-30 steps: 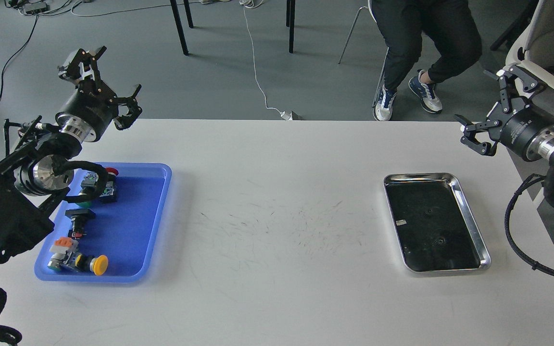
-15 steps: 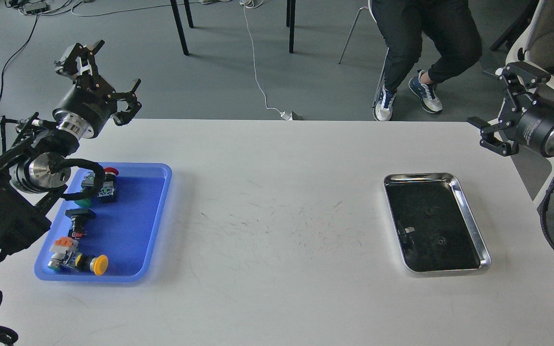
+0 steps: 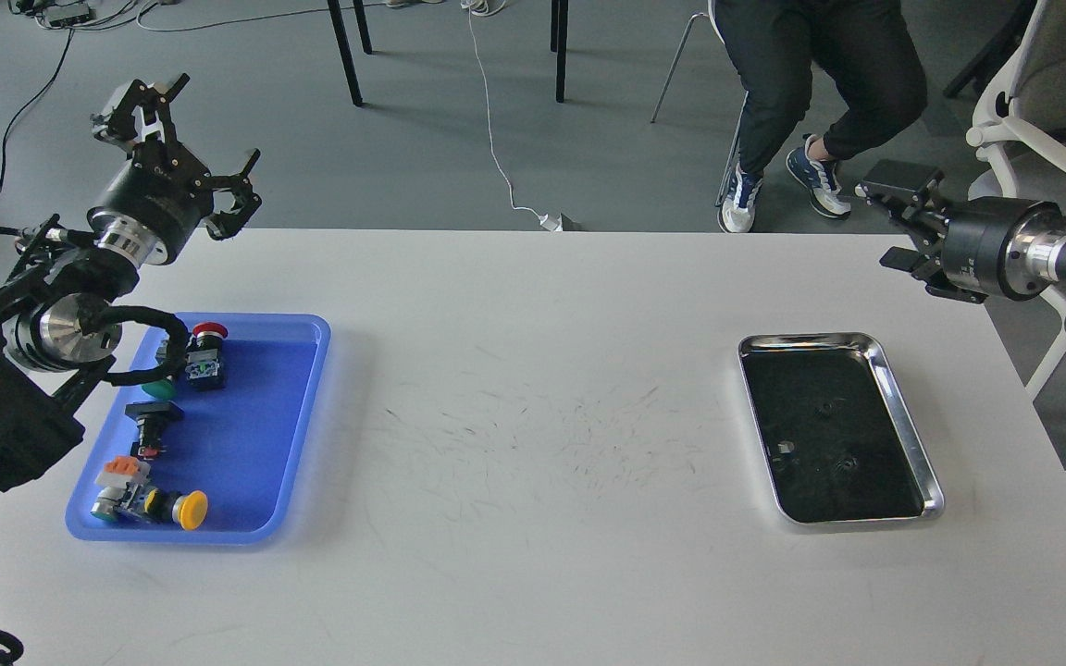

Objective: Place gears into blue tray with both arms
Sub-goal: 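Reach the right gripper into the metal tray and grasp a small black gear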

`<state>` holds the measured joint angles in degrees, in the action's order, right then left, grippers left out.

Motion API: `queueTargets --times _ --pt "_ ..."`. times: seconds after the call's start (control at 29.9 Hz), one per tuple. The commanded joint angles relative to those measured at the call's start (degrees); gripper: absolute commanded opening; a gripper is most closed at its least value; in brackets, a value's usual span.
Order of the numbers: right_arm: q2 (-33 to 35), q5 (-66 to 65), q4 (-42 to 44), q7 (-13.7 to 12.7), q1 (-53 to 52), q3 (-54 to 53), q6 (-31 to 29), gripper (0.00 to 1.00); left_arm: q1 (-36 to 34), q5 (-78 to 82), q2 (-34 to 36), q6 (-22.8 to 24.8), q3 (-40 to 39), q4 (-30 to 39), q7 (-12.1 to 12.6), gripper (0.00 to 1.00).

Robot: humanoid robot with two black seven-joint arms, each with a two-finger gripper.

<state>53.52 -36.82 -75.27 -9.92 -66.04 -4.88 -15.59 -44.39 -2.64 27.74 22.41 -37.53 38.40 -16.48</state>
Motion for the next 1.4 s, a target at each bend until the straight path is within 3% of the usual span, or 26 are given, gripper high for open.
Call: queueTargets --times 0.0,0.43,1.37 --pt "-0.17 -5.36 -1.28 -0.1 -5.23 7.76 -1.72 0.99 0.01 0.0 0.04 0.0 0.0 0.01 -0.04 0.99" --pt "-4.47 -17.06 -1.37 -0.01 -5.51 18.41 -1.02 0.99 0.09 0.0 -0.05 0.0 0.26 0.09 -1.27 0.99" --pt "-12.82 -20.14 7.68 0.25 3.28 18.85 0.92 0.93 0.18 0.0 0.56 -0.44 0.35 1.06 -1.36 0.99"
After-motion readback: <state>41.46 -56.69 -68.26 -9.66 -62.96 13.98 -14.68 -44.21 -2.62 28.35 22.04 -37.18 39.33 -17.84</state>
